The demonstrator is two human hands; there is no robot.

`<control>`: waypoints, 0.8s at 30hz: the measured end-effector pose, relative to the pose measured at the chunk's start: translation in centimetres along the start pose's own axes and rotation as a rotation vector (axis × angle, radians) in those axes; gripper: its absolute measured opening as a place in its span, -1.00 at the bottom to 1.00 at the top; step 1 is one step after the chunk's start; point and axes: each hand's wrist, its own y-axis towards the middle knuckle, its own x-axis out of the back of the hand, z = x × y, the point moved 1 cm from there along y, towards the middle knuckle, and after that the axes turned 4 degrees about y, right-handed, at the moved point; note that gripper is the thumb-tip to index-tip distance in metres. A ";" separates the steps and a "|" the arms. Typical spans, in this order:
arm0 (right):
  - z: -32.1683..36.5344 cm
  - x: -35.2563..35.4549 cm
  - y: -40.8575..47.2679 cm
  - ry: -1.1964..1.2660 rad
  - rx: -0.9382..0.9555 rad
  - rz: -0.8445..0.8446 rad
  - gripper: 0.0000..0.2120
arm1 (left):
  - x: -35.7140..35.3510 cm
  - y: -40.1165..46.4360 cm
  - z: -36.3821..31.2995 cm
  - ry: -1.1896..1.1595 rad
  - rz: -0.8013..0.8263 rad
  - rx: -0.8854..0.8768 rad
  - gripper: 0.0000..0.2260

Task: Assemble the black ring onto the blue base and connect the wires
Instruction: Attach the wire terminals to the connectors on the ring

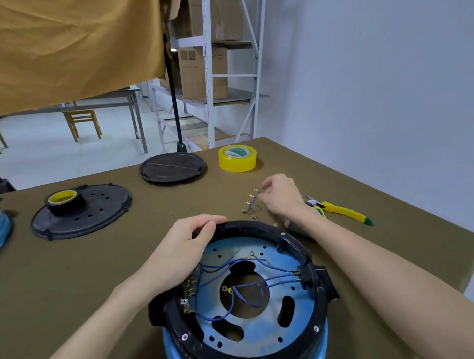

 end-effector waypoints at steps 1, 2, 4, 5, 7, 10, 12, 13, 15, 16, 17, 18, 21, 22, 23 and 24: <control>0.1 0.5 -0.1 0.083 0.035 -0.066 -0.76 | 0.0 0.0 0.0 -0.010 0.001 0.007 -0.72; 0.3 1.1 -0.4 0.171 0.075 -0.129 -0.79 | 0.0 0.0 0.1 -0.020 -0.001 0.013 -0.72; 1.0 2.5 -1.2 0.344 0.149 -0.208 -0.85 | -0.1 0.0 0.1 -0.029 -0.007 0.021 -0.72; 1.5 3.3 -1.7 0.417 0.176 -0.222 -0.88 | -0.1 0.1 0.2 -0.029 -0.011 0.021 -0.72; 2.5 4.8 -2.8 0.541 0.198 -0.211 -0.90 | -0.1 0.1 0.2 -0.026 -0.010 0.018 -0.71; 4.2 6.5 -5.1 0.754 0.140 -0.074 -0.92 | 0.0 0.1 0.1 -0.034 -0.001 0.003 -0.69; 5.1 7.2 -6.9 0.847 0.081 0.058 -0.93 | 0.0 -0.1 -0.3 -0.050 -0.024 -0.010 -0.70; 5.5 7.4 -7.8 0.887 0.054 0.130 -0.94 | 0.0 -0.2 -0.4 -0.066 -0.052 -0.019 -0.70; 6.1 7.7 -9.6 0.955 0.006 0.281 -0.96 | 0.3 -0.7 -0.6 -0.098 -0.106 -0.039 -0.71; 6.4 7.9 -10.4 0.977 -0.021 0.349 -0.96 | 0.5 -1.1 -0.6 -0.098 -0.114 -0.042 -0.72; 6.6 8.1 -11.1 0.989 -0.052 0.411 -0.96 | 0.6 -1.4 -0.5 -0.089 -0.108 -0.038 -0.72; 6.7 8.1 -11.8 0.995 -0.088 0.477 -0.93 | 0.8 -1.8 -0.2 -0.080 -0.093 -0.026 -0.72; 7.5 8.0 -13.5 0.892 -0.153 0.718 -0.87 | 1.2 -3.1 0.8 -0.131 -0.054 0.026 -0.68; 7.9 7.6 -14.1 0.811 -0.143 0.778 -0.89 | 1.2 -3.5 1.1 -0.162 -0.047 0.035 -0.66; 8.4 7.1 -14.6 0.723 -0.126 0.812 -0.91 | 1.2 -3.9 1.3 -0.194 -0.047 0.037 -0.65; 8.8 6.5 -15.0 0.642 -0.108 0.816 -0.91 | 1.2 -4.2 1.5 -0.223 -0.055 0.034 -0.65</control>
